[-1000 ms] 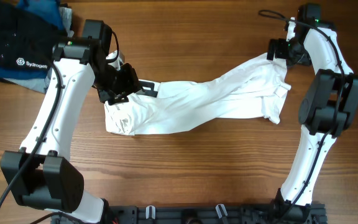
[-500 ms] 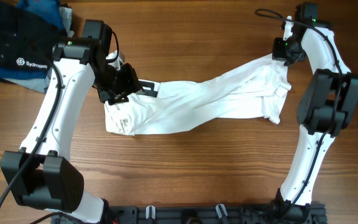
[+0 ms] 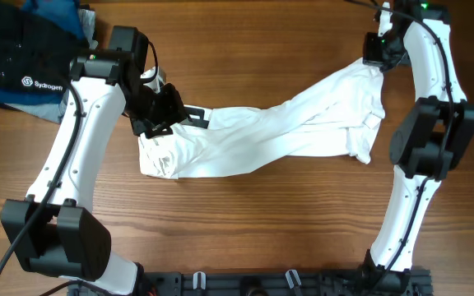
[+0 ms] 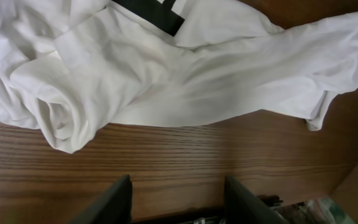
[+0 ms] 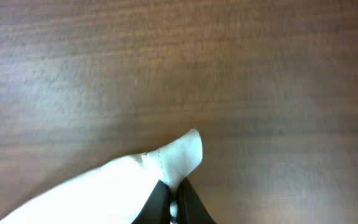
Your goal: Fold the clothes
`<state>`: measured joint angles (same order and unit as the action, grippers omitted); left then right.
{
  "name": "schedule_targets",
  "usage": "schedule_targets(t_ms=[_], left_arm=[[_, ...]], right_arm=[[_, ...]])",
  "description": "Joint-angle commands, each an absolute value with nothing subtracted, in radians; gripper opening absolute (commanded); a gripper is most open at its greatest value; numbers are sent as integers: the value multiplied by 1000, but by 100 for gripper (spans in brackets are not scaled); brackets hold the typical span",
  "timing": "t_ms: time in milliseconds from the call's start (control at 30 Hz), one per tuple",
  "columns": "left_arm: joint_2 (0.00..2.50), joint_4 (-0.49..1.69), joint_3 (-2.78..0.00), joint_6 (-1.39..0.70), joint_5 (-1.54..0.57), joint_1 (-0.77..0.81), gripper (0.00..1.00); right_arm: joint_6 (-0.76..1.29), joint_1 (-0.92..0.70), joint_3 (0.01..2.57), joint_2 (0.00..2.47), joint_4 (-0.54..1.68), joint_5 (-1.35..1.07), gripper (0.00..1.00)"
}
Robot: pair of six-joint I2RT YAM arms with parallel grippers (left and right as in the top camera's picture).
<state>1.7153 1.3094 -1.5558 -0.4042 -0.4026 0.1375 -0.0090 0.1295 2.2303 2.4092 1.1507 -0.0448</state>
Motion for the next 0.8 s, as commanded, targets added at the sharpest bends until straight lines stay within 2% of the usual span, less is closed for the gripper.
schedule_targets(t_ms=[0,167,267,500,767], left_arm=[[1691,1309,-1565,-400,-438,141,43],[1691,1301,-1565,-400,-438,141,35],[1691,1298,-1565,-400,-439,141,25],[1691,1272,-1565,-400,-440,141,24],[1691,1219,-1565,-399,-456,140,21]], right_arm=[[56,132,2263,2327,1216,-53,4],[88,130,2263,2283,1306,-178,5],[137,130,2263,2254,1374,-213,4],[217,130,2263,2211,1612,-238,4],[243,127,2210,2172,1608,-346,5]])
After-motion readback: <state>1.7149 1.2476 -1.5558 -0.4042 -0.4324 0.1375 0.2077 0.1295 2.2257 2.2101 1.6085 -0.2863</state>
